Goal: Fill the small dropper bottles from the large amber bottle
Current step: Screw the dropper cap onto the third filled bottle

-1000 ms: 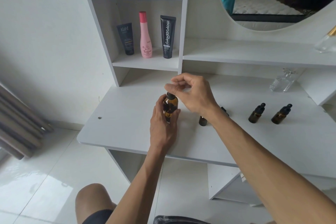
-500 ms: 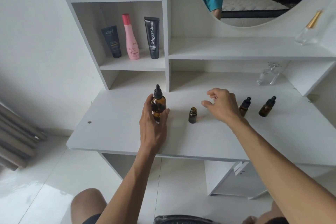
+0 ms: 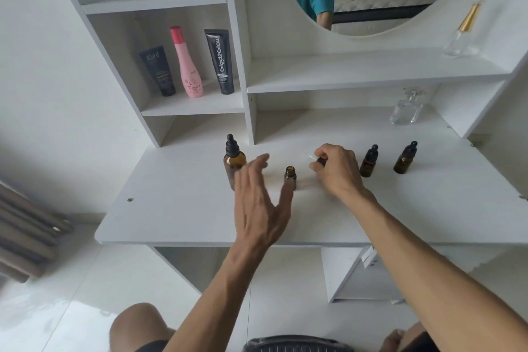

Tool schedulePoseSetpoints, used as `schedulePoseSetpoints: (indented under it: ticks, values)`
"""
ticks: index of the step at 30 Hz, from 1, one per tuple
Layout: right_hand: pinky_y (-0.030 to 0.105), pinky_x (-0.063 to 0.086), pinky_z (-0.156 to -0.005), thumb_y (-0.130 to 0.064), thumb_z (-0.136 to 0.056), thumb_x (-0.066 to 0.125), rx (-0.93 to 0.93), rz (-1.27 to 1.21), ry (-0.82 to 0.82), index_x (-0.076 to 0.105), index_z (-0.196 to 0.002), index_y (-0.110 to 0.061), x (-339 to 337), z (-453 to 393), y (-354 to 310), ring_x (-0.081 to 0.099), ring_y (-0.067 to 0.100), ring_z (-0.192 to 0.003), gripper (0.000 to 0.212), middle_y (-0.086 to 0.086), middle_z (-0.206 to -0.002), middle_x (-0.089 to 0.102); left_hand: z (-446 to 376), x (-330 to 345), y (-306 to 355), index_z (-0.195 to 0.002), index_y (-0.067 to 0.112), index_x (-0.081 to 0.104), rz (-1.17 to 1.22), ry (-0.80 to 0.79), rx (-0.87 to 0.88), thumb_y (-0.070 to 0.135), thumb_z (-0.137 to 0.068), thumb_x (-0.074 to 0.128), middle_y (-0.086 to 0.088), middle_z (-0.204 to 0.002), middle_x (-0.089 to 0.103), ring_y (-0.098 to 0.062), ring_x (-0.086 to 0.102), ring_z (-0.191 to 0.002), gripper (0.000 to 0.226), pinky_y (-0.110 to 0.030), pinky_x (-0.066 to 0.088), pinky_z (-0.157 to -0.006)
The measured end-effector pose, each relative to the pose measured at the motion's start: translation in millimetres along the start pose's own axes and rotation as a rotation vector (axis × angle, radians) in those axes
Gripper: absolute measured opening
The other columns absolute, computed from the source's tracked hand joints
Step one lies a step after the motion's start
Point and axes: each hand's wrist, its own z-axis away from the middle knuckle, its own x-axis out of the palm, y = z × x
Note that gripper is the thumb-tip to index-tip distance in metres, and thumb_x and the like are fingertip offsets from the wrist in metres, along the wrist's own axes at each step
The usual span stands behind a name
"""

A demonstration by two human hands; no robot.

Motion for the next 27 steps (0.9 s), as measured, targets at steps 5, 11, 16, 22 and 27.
schedulePoseSetpoints:
  ticks: [5,11,16,22,27]
  values:
    - [0.026,0.055,-0.081,-0.022,-0.082,0.080,-0.067,-0.166,0.025,0.073,-0.101,-0.015,-32,15,-19,0.070,0.016,-0.084,0.022,0.000,-0.096,0.074,-7,15,5,-0.149,0.019,0.037,-0.021,-0.310,-0.265,0.041,-0.093,0.069,-0.003,-0.132,0.057,-0.020,0.051,-0.122,0.068,-0.036,0.046,-0.097]
    - [0.000,0.041,-0.066,-0.022,-0.082,0.080,-0.245,-0.159,-0.127,0.077,-0.099,-0.019,-71,23,-44,0.065,0.000,-0.077,0.018,-0.009,-0.086,0.072,-21,20,2,-0.140,0.016,0.053,-0.071,-0.385,-0.317,0.041,-0.091,0.071,-0.004,-0.121,0.069,-0.026,0.054,-0.118,0.058,-0.040,0.047,-0.095]
    - [-0.001,0.040,-0.065,-0.024,-0.082,0.081,-0.308,-0.066,-0.221,0.075,-0.104,-0.021,-67,19,-47,0.062,-0.003,-0.075,0.022,-0.007,-0.090,0.072,-20,24,-5,-0.115,0.016,0.068,-0.097,-0.376,-0.260,0.039,-0.092,0.069,-0.002,-0.106,0.071,-0.026,0.053,-0.104,0.032,-0.035,0.042,-0.082]
    - [0.013,0.046,-0.073,-0.019,-0.084,0.079,-0.357,0.025,-0.270,0.074,-0.105,-0.019,-58,15,-55,0.062,0.001,-0.074,0.022,-0.003,-0.090,0.072,-16,26,-10,-0.111,0.016,0.070,-0.083,-0.355,-0.227,0.038,-0.093,0.069,-0.003,-0.106,0.071,-0.027,0.054,-0.102,0.029,-0.041,0.046,-0.086]
    - [0.026,0.053,-0.083,-0.015,-0.082,0.081,-0.358,0.068,-0.312,0.072,-0.109,-0.019,-50,13,-61,0.065,0.014,-0.083,0.029,0.000,-0.093,0.072,-16,26,-11,-0.110,0.019,0.070,-0.071,-0.363,-0.223,0.038,-0.092,0.069,-0.001,-0.107,0.070,-0.026,0.053,-0.101,0.026,-0.040,0.046,-0.085]
